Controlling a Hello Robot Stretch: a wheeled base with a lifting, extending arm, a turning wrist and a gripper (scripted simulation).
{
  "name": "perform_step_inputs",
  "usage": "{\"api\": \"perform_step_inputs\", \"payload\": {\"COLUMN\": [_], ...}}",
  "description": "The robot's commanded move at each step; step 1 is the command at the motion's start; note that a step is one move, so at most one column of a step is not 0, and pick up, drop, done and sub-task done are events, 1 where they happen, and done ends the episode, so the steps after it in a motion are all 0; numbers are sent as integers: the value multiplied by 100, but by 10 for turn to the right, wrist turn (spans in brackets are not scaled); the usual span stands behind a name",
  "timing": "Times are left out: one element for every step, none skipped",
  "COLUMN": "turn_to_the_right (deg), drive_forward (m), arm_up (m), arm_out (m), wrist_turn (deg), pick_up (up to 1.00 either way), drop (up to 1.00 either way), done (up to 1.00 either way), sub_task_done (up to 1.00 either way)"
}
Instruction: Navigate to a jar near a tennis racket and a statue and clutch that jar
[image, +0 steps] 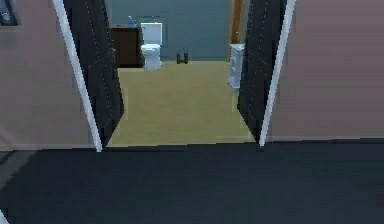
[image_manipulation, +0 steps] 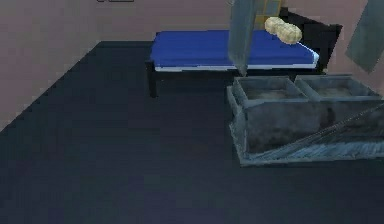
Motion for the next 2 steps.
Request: {"api": "perform_step_inputs", "payload": {"turn_to_the_right": [0, 30], "drive_forward": [100, 0], "arm_up": [0, 0], "arm_out": [0, 0], "wrist_turn": [0, 0], "pick_up": [0, 0], "drop": [0, 0], "done": [0, 0], "sub_task_done": [0, 0]}}
